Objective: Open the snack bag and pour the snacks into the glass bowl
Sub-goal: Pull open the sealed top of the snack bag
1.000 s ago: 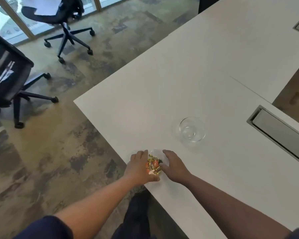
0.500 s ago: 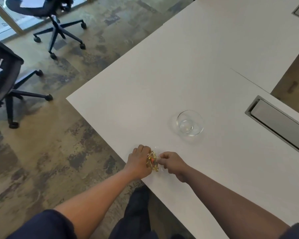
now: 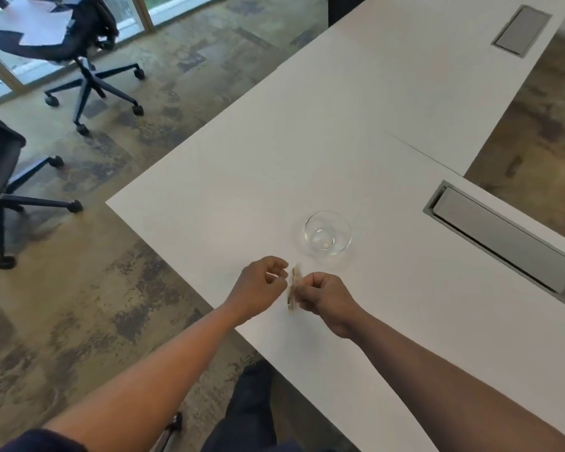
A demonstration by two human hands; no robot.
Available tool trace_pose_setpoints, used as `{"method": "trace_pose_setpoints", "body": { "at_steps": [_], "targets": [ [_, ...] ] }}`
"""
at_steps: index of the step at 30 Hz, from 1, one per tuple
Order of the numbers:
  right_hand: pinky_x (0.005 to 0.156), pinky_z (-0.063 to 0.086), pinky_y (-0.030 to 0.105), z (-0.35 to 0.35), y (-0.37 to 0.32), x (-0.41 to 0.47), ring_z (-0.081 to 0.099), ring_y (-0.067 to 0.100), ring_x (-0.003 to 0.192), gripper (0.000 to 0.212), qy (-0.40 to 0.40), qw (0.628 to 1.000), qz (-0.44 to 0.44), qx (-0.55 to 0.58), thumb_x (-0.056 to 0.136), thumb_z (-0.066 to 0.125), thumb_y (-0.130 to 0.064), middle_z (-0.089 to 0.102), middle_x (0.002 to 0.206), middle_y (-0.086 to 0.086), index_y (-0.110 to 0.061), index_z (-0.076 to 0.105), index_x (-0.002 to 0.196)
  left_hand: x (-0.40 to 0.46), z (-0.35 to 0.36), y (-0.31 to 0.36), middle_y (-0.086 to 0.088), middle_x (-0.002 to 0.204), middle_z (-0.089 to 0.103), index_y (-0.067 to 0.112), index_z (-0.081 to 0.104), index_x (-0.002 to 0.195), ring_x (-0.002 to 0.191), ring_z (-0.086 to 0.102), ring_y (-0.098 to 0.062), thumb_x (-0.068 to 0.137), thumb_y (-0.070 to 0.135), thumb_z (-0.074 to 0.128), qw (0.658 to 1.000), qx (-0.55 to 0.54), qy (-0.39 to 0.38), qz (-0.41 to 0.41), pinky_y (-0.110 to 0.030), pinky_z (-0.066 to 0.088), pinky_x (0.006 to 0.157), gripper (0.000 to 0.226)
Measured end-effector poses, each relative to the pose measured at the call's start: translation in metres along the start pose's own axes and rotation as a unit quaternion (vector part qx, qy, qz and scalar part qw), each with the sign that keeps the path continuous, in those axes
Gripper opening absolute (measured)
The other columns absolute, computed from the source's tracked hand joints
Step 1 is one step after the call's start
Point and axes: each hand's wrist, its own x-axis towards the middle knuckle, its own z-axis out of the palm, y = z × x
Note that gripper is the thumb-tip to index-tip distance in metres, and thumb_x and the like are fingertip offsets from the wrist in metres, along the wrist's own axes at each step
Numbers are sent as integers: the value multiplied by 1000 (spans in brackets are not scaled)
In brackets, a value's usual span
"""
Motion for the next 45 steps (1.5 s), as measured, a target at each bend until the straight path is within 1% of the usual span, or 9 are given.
{"method": "trace_pose_setpoints", "body": {
  "at_steps": [3, 7, 14, 19, 24, 29, 33, 36, 45],
  "targets": [
    [63, 52, 24, -11, -6, -11, 58, 16, 61, 16, -7, 1000, -18, -24, 93, 73, -5, 63, 78, 14, 0, 63, 82, -8, 11, 22, 0, 91, 81, 16, 78, 97, 88, 77, -17, 90, 27, 74, 996, -85, -37, -12, -30, 62, 82, 13],
    [72, 56, 34, -26, -6, -22, 62, 27, 73, 15, 21, 997, -35, -58, 86, 71, 8, 62, 84, 20, 18, 61, 91, -11, 27, 41, -16, 90, 80, 1, 78, 93, 85, 78, -27, 89, 15, 77, 987, -144, -62, -35, -33, 64, 79, 14],
    [63, 54, 23, -45, -7, -44, 59, 16, 64, 10, 28, 999, -39, -19, 95, 71, -4, 62, 76, 9, -2, 65, 88, -8, 44, 51, -32, 105, 74, -10, 74, 97, 102, 74, -42, 94, 4, 70, 970, -203, -102, -81, -48, 60, 96, 15],
    [61, 52, 27, -45, -7, -52, 59, 18, 65, 15, 41, 999, -17, 14, 99, 69, -16, 64, 82, 11, -7, 60, 90, -11, 53, 53, -30, 95, 71, -14, 69, 99, 90, 72, -34, 94, 0, 64, 965, -229, -83, -101, -44, 62, 93, 16],
    [63, 54, 30, -41, -4, -57, 60, 22, 67, 11, 67, 997, -35, 2, 99, 67, -11, 66, 79, 11, -5, 60, 93, -16, 59, 58, -18, 87, 72, -6, 70, 91, 81, 74, -27, 89, 0, 67, 971, -206, -58, -103, -38, 66, 81, 8],
    [65, 57, 29, -43, 1, -60, 63, 18, 56, 5, 118, 992, -32, -29, 93, 68, 3, 67, 67, 6, 1, 64, 91, -20, 63, 55, -14, 82, 68, -2, 70, 90, 77, 70, -25, 78, -6, 75, 979, -150, -72, -119, -46, 64, 83, 13],
    [69, 64, 38, -43, 1, -60, 68, 26, 64, 4, 142, 989, -28, -37, 88, 69, 6, 69, 75, 14, 6, 66, 91, -25, 65, 54, -10, 84, 69, -1, 69, 103, 69, 67, -17, 75, -2, 81, 981, -112, -106, -122, -24, 60, 64, 31],
    [72, 65, 44, -44, 0, -60, 71, 29, 67, 4, 148, 988, -18, -35, 86, 70, 5, 70, 74, 13, 3, 68, 89, -26, 67, 52, -10, 83, 72, 1, 70, 101, 67, 67, -15, 71, 1, 86, 983, -88, -117, -106, -23, 58, 65, 34],
    [64, 60, 29, -44, -1, -58, 67, 23, 65, 4, 142, 990, -10, -15, 90, 69, 2, 72, 80, 17, 0, 65, 91, -20, 63, 47, -31, 94, 74, -9, 74, 92, 77, 74, -25, 83, -4, 73, 983, -126, -74, -109, -35, 65, 76, 10]
  ]
}}
